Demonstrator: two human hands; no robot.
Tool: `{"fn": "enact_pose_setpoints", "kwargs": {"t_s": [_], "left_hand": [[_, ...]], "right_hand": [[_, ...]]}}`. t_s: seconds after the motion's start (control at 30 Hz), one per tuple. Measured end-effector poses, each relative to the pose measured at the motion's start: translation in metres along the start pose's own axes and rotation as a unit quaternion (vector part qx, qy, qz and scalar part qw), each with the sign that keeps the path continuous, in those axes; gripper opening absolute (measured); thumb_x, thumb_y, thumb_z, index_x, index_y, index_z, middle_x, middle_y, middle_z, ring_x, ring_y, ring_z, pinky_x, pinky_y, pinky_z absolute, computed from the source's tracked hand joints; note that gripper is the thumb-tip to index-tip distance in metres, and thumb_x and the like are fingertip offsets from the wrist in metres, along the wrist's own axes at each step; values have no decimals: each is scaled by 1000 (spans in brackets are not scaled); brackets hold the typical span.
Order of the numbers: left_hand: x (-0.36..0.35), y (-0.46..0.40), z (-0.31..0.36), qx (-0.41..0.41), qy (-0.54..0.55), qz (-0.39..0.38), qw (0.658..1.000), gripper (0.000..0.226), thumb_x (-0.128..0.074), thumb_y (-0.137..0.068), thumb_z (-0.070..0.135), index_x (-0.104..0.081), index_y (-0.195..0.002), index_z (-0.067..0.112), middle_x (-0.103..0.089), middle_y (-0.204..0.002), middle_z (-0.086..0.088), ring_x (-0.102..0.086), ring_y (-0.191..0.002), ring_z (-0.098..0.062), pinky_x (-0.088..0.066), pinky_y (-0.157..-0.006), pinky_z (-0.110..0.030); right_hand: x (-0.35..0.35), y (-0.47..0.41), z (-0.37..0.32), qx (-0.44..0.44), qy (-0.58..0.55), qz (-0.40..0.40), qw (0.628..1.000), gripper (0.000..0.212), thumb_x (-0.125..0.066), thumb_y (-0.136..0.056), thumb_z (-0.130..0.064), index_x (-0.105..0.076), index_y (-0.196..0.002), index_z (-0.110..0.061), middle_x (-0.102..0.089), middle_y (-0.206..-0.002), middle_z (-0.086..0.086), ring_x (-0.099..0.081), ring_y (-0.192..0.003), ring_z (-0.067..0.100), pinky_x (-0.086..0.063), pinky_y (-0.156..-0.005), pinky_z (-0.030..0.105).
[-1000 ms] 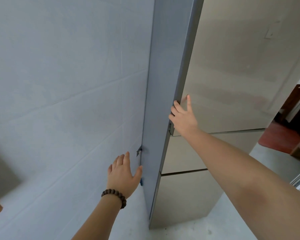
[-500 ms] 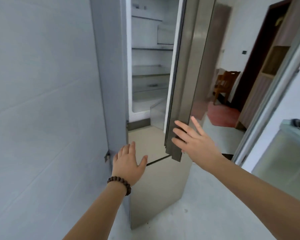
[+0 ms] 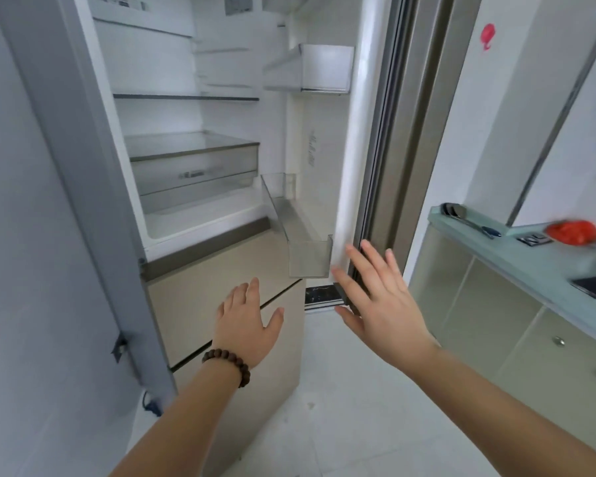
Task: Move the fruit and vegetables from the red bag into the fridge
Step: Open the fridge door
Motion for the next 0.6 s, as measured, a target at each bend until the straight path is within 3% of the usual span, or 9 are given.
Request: {"fn": "enact_pose_setpoints", "kwargs": {"t_s": [0.13, 0.27, 0.43, 0.6], "left_hand": [[-11, -11, 21, -18, -1, -3, 1000, 95, -8, -68, 68, -22, -146, 15, -31, -150, -7, -24, -140, -24, -22, -112, -40], [-21, -23, 36, -42, -9, -3, 999, 89, -12, -72, 66, -24, -145, 15, -34, -148, -7, -26, -139, -23, -24, -111, -40], [-28, -37, 47, -57, -18, -17, 998, 86, -14, -74, 65, -25, -144, 16, -34, -148, -6, -28, -137, -23, -27, -110, -40], [-38, -50, 65, -78, -14, -28, 996, 76, -25, -82, 59, -24, -144, 15, -32, -149, -6, -26, -138, -22, -24, -111, -40]], "right_hand": [[-26, -14, -3, -5, 8, -66, 998, 76, -63, -82, -40, -29, -145, -15, -19, -155, 13, -13, -144, 31, -18, -115, 52], [-51, -28, 7, -77, -10, -102, 992, 88, -64, -80, -37, -14, -149, -13, -13, -157, 10, -14, -144, 30, -19, -116, 48], [-61, -22, 44, -193, 23, -72, 978, 79, -63, -75, -16, -27, -144, -5, -44, -142, 8, -38, -133, 30, -34, -109, 45], [-71, -11, 93, -268, 11, -62, 961, 73, -59, -74, -5, -32, -142, -2, -44, -140, 14, -33, -134, 35, -36, -108, 44]]}}
Point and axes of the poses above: each hand's wrist, its own y-axis away from the middle knuckle, its own x-axis out of the back of the hand, z = x × y, the point moved 5 cm from there along -y, towards the middle knuckle
